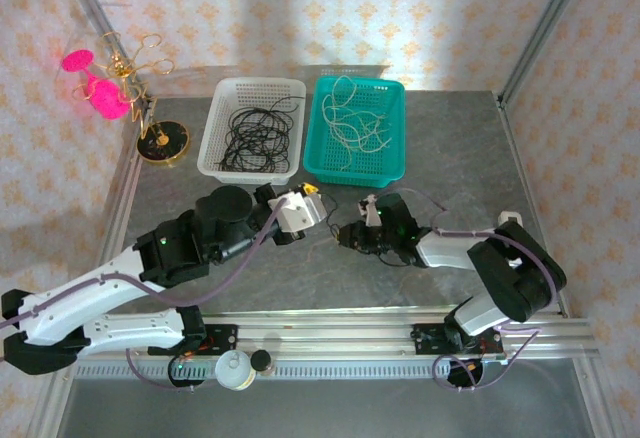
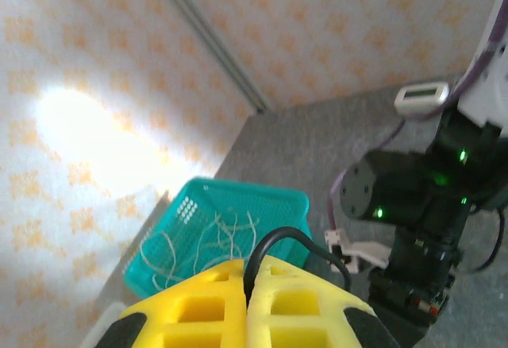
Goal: Untangle the cables
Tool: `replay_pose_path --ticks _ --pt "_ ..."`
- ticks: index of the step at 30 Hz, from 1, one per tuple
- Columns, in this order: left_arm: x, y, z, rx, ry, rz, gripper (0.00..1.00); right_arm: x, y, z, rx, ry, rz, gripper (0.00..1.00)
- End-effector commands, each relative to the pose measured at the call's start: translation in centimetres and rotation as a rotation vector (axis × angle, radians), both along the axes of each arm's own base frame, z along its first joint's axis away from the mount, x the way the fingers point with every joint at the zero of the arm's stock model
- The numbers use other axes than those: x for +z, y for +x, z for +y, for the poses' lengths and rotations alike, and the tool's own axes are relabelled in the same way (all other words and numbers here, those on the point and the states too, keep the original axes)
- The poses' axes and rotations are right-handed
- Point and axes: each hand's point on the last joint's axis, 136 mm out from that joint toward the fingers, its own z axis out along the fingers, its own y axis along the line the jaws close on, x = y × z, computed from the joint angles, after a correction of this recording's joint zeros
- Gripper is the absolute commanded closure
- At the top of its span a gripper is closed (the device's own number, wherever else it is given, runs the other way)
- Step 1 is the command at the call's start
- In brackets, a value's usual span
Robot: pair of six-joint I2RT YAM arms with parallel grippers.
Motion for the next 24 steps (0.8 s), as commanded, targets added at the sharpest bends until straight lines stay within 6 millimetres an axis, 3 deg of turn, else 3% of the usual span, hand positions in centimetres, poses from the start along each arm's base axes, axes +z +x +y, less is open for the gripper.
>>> replay_pose_path --ticks 1,8,15,19,24 --pt "4.6 -1.2 -0.3 -0.07 -0.102 -0.097 1.0 2.0 3.0 -0.7 -0.22 0.098 -0.024 0.88" --pt "6.8 -2.1 0.3 -0.098 -0.163 -0.159 1.0 3.1 4.0 -3.1 -0.427 0.225 0.012 1.0" --pt "7.2 -2.2 1.9 -0.058 -0.198 -0.175 1.0 4.0 3.9 -9.5 -0.793 0.41 0.045 1.0" --pt "5.5 -1.1 3.4 0.041 -0.211 -0.118 1.0 6.9 4.2 -12.4 -0.894 0.415 -0.077 1.0" --pt "-0.8 0.1 5.1 0.172 -0.202 0.023 1.0 14.4 5.9 -17.0 -0.965 0.255 -0.368 1.0"
